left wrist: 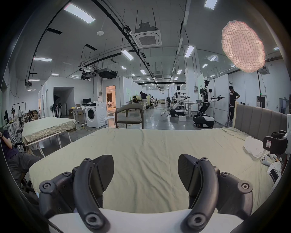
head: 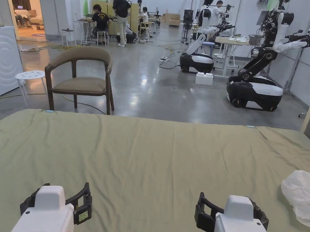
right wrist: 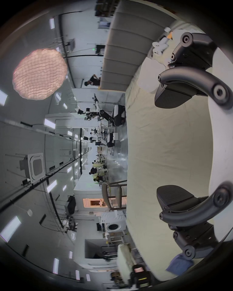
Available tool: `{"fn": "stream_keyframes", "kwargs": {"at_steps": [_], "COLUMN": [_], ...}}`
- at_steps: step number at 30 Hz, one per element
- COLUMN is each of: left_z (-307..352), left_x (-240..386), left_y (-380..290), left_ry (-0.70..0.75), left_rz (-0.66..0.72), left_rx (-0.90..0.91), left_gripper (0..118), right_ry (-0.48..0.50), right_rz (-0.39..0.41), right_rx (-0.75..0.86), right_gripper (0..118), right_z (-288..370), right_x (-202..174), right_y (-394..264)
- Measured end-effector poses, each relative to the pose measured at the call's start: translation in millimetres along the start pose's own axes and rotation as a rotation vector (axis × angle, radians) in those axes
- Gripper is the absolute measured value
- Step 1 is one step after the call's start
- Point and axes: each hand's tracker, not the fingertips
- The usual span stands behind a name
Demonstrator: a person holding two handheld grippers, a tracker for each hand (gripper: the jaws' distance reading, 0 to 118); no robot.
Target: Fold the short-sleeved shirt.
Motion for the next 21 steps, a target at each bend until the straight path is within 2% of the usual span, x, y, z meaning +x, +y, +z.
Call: {"fn": "stream_keyframes", "kwargs": {"at_steps": [2, 5, 8, 15, 21], "left_z": [0, 1, 2, 1, 0], "left_x": [-1, -1, -3, -2, -4], "left_y": [0, 1, 1, -2, -2], "left_ry": [-0.004, -0.012, -0.033, -0.034, -0.031], "left_rz": [0.003, -0.002, -0.004, -0.003, 0.068], "left_rx": [0.006, 0.017, 0.017, 0.026, 0.027], "left_gripper": [87, 87, 89, 92, 92], "right_ry": [-0.025, -0.057, -0.045, -0.076, -0.091], "right_rz": [-0.047, -0.064, -0.085, -0.108, -0.108], "right_rx": [-0.037, -0.073, -0.131, -0.210, -0.234], "right_gripper": [102, 102, 102, 102, 102], "right_z": [-3, -8, -13, -13, -16], "right_x": [-1, -3, -2, -6, -8], "right_y": [5, 9, 9, 6, 5]}}
